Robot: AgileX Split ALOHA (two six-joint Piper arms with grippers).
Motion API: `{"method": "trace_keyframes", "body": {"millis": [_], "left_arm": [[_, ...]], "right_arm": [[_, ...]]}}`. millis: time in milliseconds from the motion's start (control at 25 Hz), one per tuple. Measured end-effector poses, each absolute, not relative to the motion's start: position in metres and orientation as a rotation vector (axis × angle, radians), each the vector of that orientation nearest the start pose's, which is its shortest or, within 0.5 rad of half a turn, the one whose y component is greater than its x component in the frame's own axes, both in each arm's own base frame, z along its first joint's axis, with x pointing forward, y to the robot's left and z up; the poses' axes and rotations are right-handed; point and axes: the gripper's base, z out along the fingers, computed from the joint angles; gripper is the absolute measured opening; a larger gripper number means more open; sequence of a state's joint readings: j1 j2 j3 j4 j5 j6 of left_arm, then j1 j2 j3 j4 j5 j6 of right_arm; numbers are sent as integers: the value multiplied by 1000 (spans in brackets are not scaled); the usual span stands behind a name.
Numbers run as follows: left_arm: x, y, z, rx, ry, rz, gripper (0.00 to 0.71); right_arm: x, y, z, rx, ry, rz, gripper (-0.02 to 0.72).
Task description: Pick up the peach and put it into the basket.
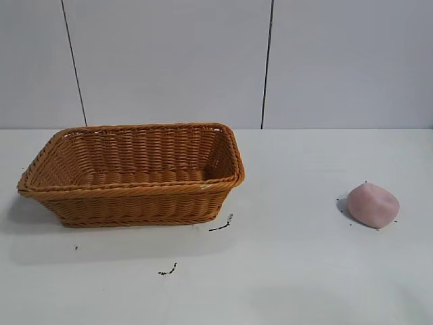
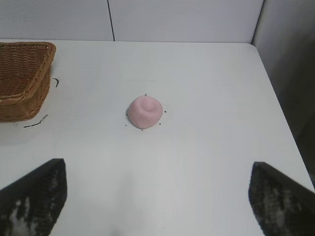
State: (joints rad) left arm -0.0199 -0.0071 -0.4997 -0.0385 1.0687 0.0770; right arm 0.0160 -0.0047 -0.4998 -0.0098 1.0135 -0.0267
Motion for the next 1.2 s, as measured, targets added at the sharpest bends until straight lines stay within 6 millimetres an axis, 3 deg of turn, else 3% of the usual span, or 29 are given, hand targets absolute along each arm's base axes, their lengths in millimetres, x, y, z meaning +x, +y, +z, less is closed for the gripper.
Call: {"method": "trace_keyframes", "body": {"millis": [360, 520, 680, 840, 960, 1200], "left_arm": [[-6, -3, 277, 101, 2042, -10, 692], [-6, -3, 277, 101, 2042, -10, 692], [-6, -3, 277, 101, 2042, -10, 692], [-6, -3, 277, 101, 2042, -10, 692], [-6, -3, 277, 101, 2042, -10, 692], [-6, -3, 277, 101, 2042, -10, 692]], "right_arm": [[-3, -1, 281, -42, 2000, -18, 689], [17, 0, 294, -44, 2107, -18, 689], [62, 0, 311, -49, 2271, -17, 689], [124, 2, 317, -51, 2429, -4, 689], [173, 3, 309, -53, 2557, -4, 689], [271, 4, 268, -58, 2800, -2, 689]]}}
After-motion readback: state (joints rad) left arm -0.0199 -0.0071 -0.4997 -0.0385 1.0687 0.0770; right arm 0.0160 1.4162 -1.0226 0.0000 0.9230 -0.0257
